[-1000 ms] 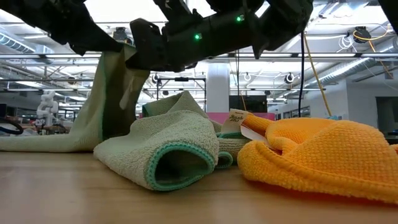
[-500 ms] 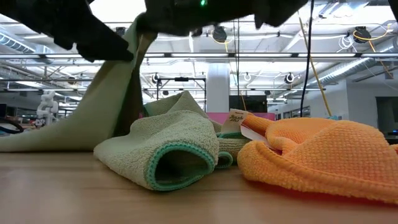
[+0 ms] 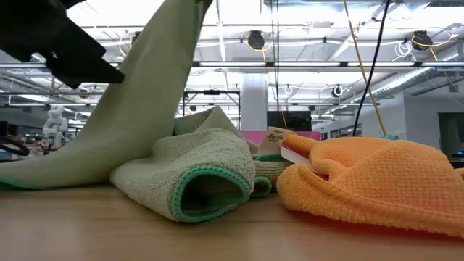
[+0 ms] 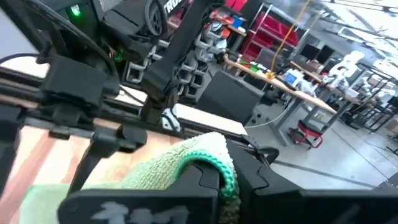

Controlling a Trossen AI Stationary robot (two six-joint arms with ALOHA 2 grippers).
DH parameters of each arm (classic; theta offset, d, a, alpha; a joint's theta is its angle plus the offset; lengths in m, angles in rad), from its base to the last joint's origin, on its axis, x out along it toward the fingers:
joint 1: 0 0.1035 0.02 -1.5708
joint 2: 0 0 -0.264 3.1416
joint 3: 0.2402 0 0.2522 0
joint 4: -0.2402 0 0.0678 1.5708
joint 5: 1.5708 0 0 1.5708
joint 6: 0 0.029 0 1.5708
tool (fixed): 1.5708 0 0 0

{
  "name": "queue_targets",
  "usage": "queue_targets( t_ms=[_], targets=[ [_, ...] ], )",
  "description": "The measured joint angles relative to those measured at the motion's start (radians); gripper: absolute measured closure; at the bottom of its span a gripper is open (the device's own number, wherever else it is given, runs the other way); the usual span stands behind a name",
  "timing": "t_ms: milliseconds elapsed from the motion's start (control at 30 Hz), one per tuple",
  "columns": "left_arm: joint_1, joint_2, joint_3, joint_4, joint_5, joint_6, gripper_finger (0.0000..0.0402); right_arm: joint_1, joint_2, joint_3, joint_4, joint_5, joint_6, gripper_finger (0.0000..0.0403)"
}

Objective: Fold microfiber towels
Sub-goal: Fold the light green microfiber cloth

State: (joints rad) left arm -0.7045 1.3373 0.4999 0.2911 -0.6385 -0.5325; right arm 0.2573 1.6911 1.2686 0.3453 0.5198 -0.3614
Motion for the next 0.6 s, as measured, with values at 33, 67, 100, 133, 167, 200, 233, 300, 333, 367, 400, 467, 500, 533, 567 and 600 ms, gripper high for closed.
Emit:
queue_targets(
  t_ms=[33, 67, 100, 133, 167, 200, 233, 300, 333, 367, 400, 467, 500, 533, 567, 600],
  targets=[
    [-0.011, 0.004, 0.000, 0.001, -0.017, -0.017, 0.0149, 0.006, -0.016, 0.000, -0.033, 0.000, 0.000, 0.0401],
    [-0.019, 0.006, 0.000, -0.002, -0.029, -0.034, 0.0149, 0.010, -0.029, 0.000, -0.057, 0.000, 0.000, 0.0401],
    [-0.027, 0.006, 0.000, -0.006, -0.039, -0.048, 0.0149, 0.014, -0.043, 0.000, -0.073, 0.000, 0.000, 0.0401],
    [-0.033, 0.006, 0.000, -0.005, -0.047, -0.056, 0.0149, 0.020, -0.056, 0.000, -0.093, 0.000, 0.000, 0.0401],
    [-0.037, 0.006, 0.000, -0.004, -0.056, -0.057, 0.0149, 0.025, -0.068, 0.000, -0.106, 0.000, 0.000, 0.0401],
    [-0.039, 0.006, 0.000, -0.004, -0.066, -0.057, 0.0149, 0.029, -0.079, 0.000, -0.112, 0.000, -0.003, 0.0401],
    [-0.042, 0.006, 0.000, -0.004, -0.076, -0.054, 0.0149, 0.034, -0.089, 0.000, -0.118, 0.000, -0.009, 0.0401],
    [-0.046, 0.006, 0.000, -0.005, -0.096, -0.051, 0.0149, 0.044, -0.109, 0.000, -0.122, 0.000, -0.027, 0.0401],
    [-0.046, 0.006, 0.000, -0.010, -0.097, -0.050, 0.0149, 0.047, -0.119, 0.000, -0.124, 0.001, -0.034, 0.0401],
    [-0.046, 0.006, 0.000, -0.021, -0.099, -0.050, 0.0149, 0.048, -0.127, 0.000, -0.125, 0.001, -0.042, 0.0401],
    [-0.046, 0.006, 0.000, -0.033, -0.104, -0.049, 0.0149, 0.050, -0.135, 0.000, -0.126, 0.001, -0.048, 0.0401],
    [-0.046, 0.006, 0.000, -0.053, -0.105, -0.051, 0.0149, 0.053, -0.150, 0.000, -0.127, 0.003, -0.061, 0.0401],
    [-0.047, 0.006, 0.000, -0.067, -0.105, -0.054, 0.0149, 0.053, -0.157, 0.000, -0.127, 0.005, -0.071, 0.0401],
    [-0.048, 0.006, 0.000, -0.084, -0.105, -0.059, 0.0149, 0.053, -0.166, 0.000, -0.127, 0.005, -0.081, 0.0401],
    [-0.050, 0.006, 0.000, -0.100, -0.105, -0.066, 0.0149, 0.052, -0.173, 0.000, -0.127, 0.005, -0.092, 0.0401],
    [-0.052, 0.006, 0.000, -0.108, -0.105, -0.076, 0.0149, 0.052, -0.183, 0.000, -0.127, 0.007, -0.105, 0.0401]
  ],
)
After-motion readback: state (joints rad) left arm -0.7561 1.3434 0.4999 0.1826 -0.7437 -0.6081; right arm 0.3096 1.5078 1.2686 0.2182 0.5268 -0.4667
